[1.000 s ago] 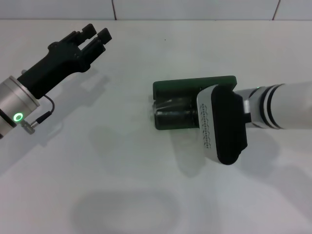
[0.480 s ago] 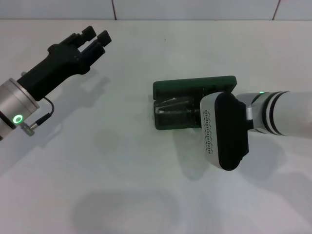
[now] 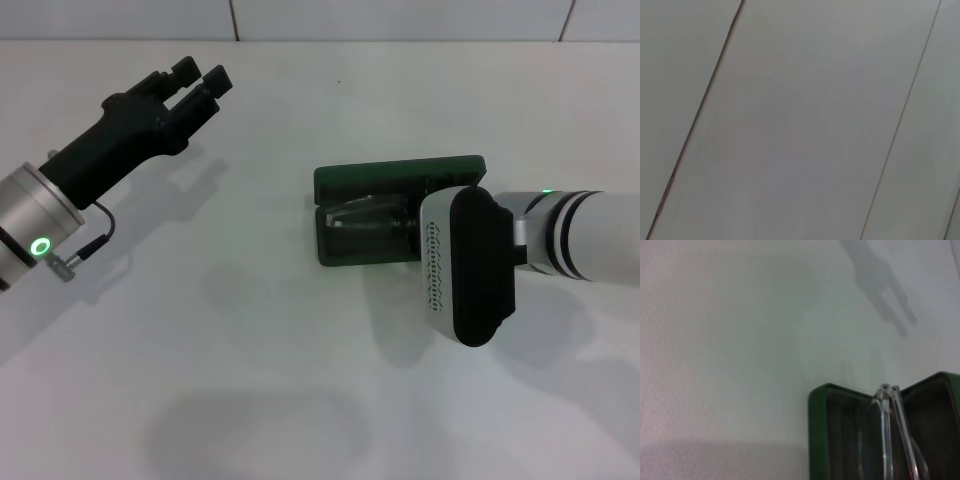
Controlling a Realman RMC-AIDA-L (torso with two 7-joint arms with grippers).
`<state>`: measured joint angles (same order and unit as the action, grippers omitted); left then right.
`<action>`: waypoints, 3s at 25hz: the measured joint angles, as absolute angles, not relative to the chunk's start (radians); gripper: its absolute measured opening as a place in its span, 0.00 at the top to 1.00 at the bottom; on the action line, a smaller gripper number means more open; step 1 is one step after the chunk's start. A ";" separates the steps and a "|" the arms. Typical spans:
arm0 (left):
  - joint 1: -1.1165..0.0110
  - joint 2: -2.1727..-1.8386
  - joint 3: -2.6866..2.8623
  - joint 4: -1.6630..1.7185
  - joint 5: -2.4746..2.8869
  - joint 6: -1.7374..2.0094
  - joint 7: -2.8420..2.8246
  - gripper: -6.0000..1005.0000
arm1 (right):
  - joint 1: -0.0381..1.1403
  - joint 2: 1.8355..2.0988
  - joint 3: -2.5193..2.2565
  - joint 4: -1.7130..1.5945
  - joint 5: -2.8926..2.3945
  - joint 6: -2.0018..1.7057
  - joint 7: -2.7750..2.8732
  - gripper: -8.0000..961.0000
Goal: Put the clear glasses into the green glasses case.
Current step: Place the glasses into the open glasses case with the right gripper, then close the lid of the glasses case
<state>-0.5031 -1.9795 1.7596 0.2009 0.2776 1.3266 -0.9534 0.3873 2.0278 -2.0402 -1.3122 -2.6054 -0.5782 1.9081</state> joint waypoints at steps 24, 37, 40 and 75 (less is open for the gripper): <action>-0.502 -1.985 1.752 0.201 0.279 1.327 -0.957 0.47 | 0.361 2.028 -2.034 -1.346 -2.598 -0.572 1.924 0.61; -0.503 -1.980 1.752 0.199 0.273 1.311 -0.953 0.47 | 0.356 2.027 -2.028 -1.401 -2.516 -0.683 1.937 0.53; -0.508 -1.980 1.752 0.199 0.272 1.304 -0.953 0.47 | 0.361 2.027 -2.018 -1.420 -2.486 -0.736 1.937 0.53; -0.523 -1.976 1.723 0.202 0.273 1.293 -0.950 0.47 | 0.383 2.027 -1.880 -1.520 -2.411 -1.058 1.994 0.51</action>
<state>-0.5228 -1.9760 1.7233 0.2024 0.2729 1.2929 -0.9495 0.3831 2.0273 -1.8801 -1.5196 -2.4105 -1.0577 1.9945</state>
